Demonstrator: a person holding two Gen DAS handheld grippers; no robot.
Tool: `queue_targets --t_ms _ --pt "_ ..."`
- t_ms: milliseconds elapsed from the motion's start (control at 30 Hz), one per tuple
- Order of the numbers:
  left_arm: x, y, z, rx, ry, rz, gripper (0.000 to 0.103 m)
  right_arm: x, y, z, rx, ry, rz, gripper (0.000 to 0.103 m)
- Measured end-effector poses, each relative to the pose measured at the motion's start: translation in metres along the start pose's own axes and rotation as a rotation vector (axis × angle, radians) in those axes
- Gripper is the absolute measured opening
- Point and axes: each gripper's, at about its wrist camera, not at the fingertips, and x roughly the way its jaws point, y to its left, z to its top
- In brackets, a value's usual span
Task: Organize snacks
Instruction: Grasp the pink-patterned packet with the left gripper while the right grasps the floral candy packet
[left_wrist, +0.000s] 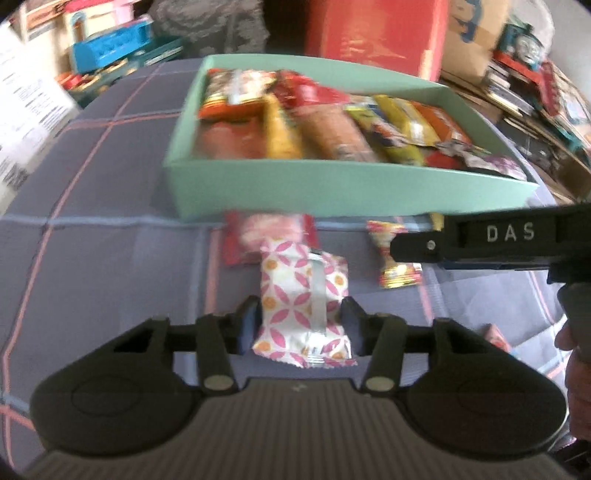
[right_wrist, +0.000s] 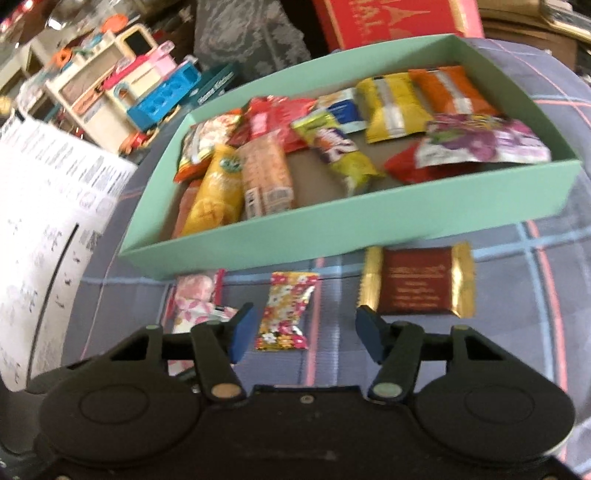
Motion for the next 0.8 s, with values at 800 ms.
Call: queue_targets --t_ms 800 --pt "0.002 -0.022 -0.008 0.166 -0.011 0.039 0.051 -0.015 -0.006 -0.019 -0.093 -0.042 -0.063 0.026"
